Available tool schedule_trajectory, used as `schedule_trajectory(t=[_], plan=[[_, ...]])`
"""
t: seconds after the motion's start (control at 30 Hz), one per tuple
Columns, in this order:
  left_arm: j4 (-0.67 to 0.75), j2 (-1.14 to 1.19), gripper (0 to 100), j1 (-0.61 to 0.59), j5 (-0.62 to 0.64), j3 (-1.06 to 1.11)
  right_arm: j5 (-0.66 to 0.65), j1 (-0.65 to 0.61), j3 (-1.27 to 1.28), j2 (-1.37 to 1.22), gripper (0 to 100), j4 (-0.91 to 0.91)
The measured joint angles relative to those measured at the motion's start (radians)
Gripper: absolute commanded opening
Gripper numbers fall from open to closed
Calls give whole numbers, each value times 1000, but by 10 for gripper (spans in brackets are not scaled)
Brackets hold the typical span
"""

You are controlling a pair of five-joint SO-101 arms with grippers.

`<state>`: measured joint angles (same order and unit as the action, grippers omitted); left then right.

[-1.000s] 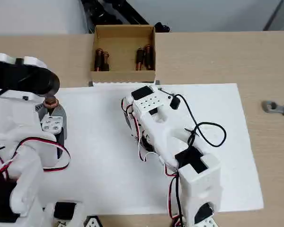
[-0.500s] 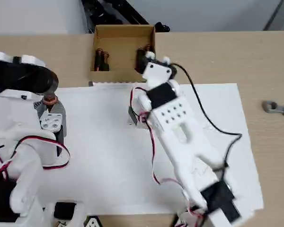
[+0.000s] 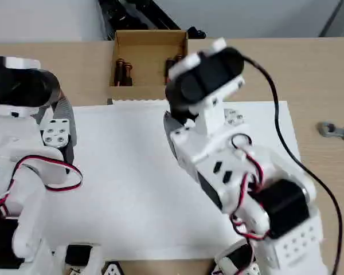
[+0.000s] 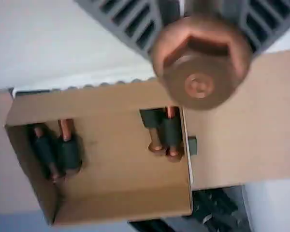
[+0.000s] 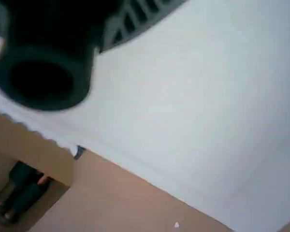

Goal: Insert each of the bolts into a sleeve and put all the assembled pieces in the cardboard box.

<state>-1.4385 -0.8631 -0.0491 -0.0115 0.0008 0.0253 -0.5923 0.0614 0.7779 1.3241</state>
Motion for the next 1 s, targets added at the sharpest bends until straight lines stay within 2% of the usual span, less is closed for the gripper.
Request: schedule_trajectory(t=[0.33,0.5,0.63,0.8,1.0], plan=[[150,0,6,6,0,5,-117,0,499,407,4,-321],[161,0,6,115,0,5,-117,0,741,614,4,-422],[161,28,6,199,-2,11,-41,0,812,694,4,-443],[161,143,6,222,3,9,34,2,818,710,4,-445],[161,269,6,245,123,-137,74,0,882,720,4,-451]])
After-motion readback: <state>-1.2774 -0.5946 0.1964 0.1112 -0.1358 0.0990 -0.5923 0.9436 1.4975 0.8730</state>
